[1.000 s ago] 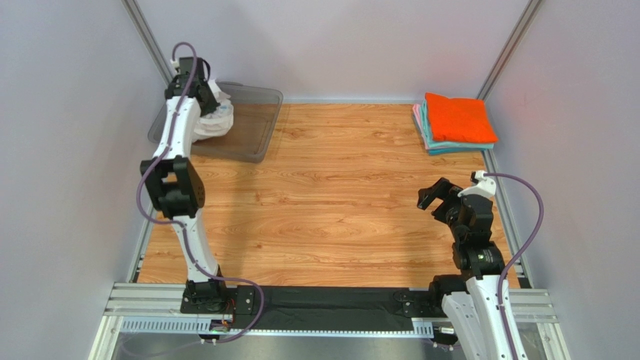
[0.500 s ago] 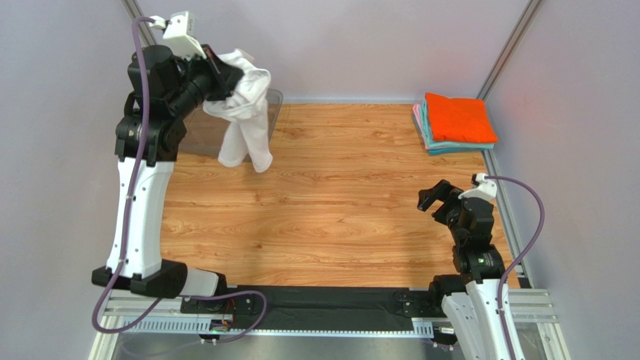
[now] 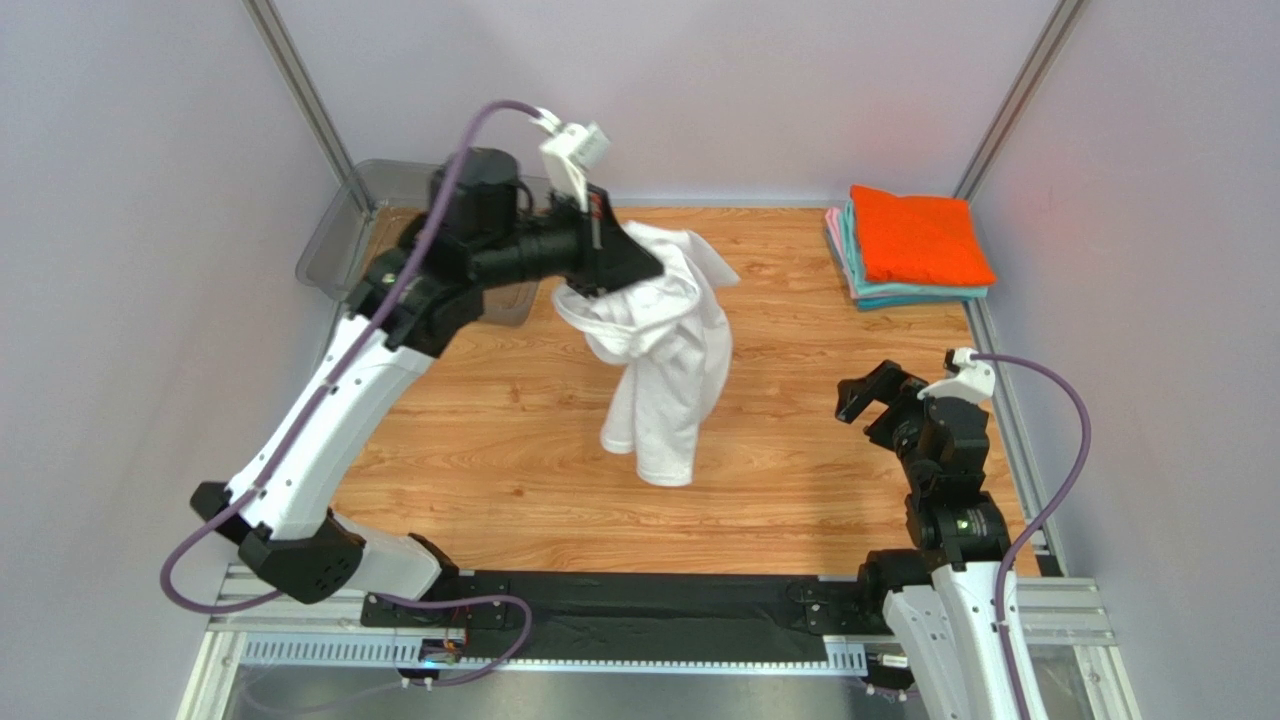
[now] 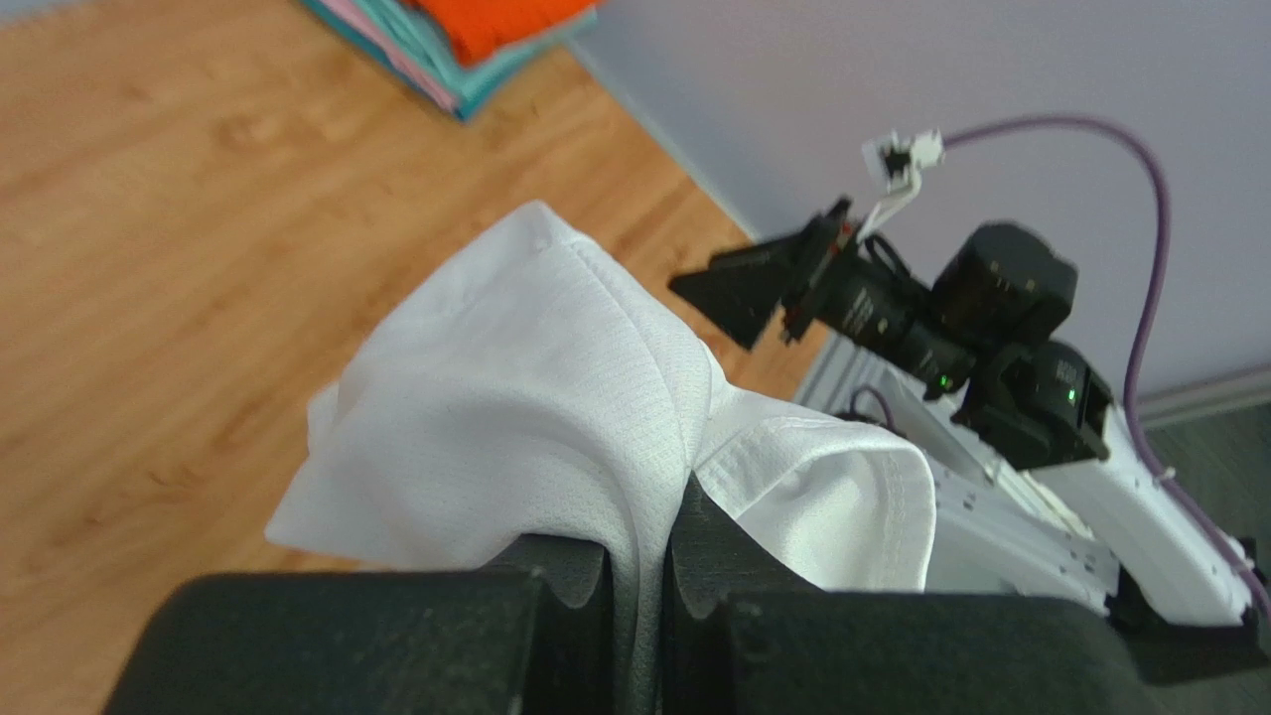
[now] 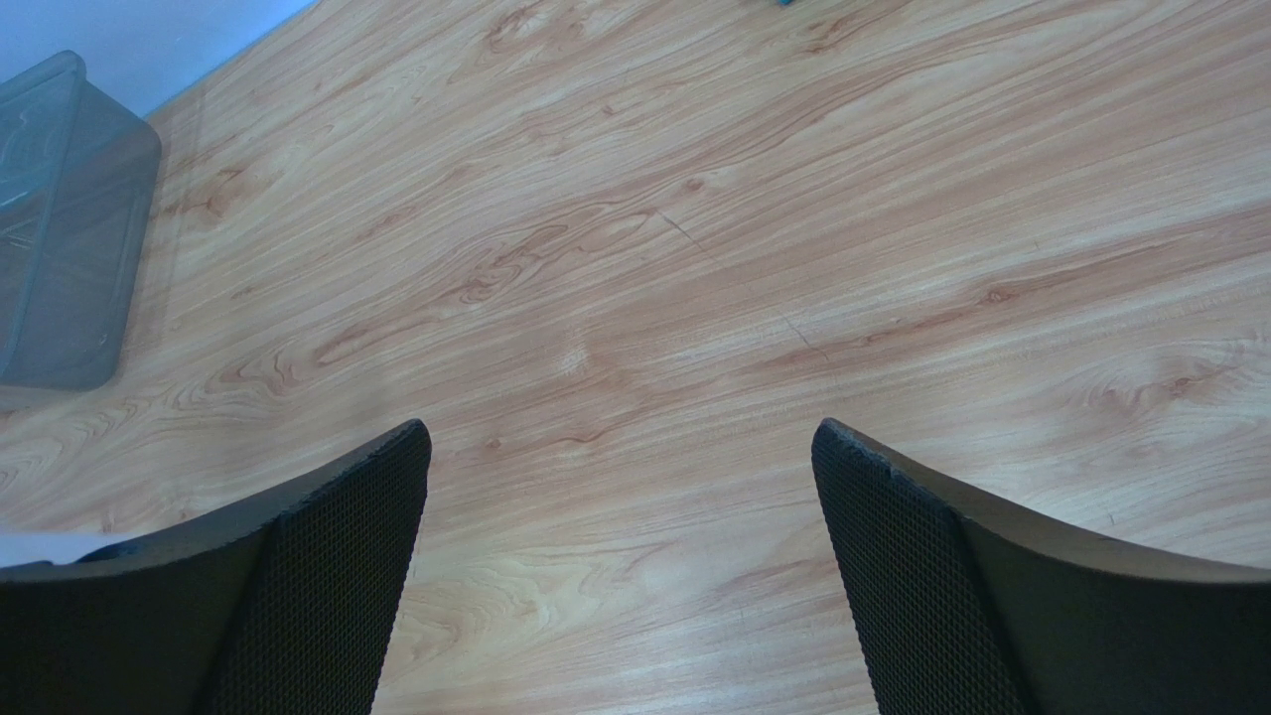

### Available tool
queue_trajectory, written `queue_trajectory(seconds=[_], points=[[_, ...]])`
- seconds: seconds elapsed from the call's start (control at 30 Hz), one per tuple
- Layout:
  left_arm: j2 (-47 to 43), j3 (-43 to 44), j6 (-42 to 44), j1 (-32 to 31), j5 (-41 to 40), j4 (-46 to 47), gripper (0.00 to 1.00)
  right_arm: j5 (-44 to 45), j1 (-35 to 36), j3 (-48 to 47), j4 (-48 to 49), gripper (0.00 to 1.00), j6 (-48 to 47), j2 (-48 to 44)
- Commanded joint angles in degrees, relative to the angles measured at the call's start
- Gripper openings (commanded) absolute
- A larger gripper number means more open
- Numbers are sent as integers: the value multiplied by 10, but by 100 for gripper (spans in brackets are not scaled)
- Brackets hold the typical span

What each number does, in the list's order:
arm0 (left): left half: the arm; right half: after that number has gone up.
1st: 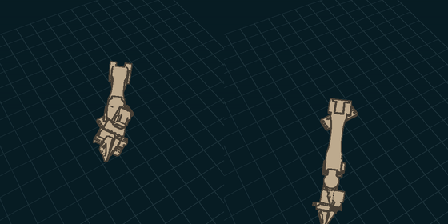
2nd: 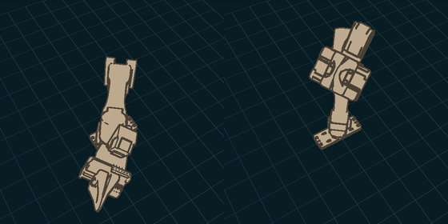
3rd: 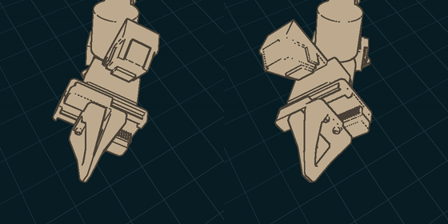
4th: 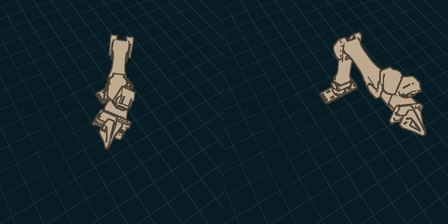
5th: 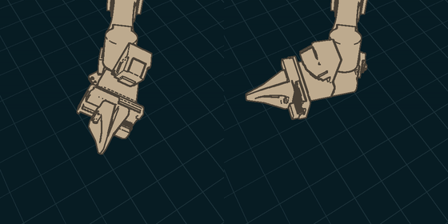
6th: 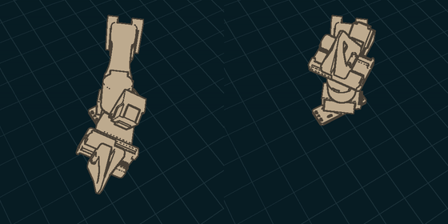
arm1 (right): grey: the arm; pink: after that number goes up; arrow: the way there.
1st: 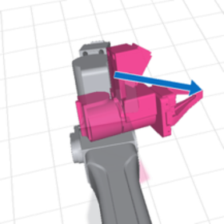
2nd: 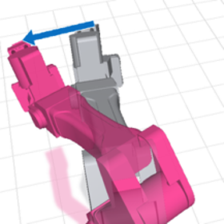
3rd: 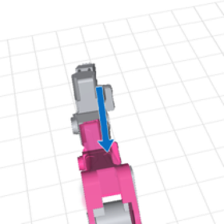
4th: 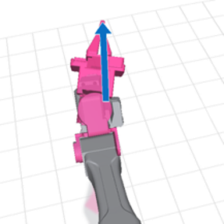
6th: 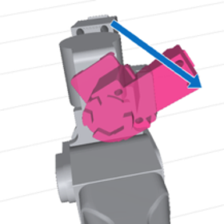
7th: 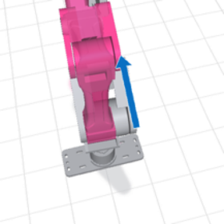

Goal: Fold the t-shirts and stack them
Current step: Move the tshirt to the center of the board

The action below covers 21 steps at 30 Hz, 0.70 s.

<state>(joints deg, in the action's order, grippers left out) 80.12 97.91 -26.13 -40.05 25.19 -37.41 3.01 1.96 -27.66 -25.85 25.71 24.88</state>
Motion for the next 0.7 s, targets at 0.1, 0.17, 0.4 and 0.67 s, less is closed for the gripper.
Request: queue_trajectory(seconds=[0.1,0.17,0.4,0.67], points=[[-130,-369,-110,-17,-54,220,38,11,-1,0,11,100,10,7],[-166,-405,-107,-16,-166,156,86,9,-1,1,11,100,16,15],[-294,-523,-167,-16,-376,-39,100,-18,-1,-20,2,100,12,96],[-422,-679,-248,-16,-263,-3,100,-155,0,-23,32,98,-10,129]])
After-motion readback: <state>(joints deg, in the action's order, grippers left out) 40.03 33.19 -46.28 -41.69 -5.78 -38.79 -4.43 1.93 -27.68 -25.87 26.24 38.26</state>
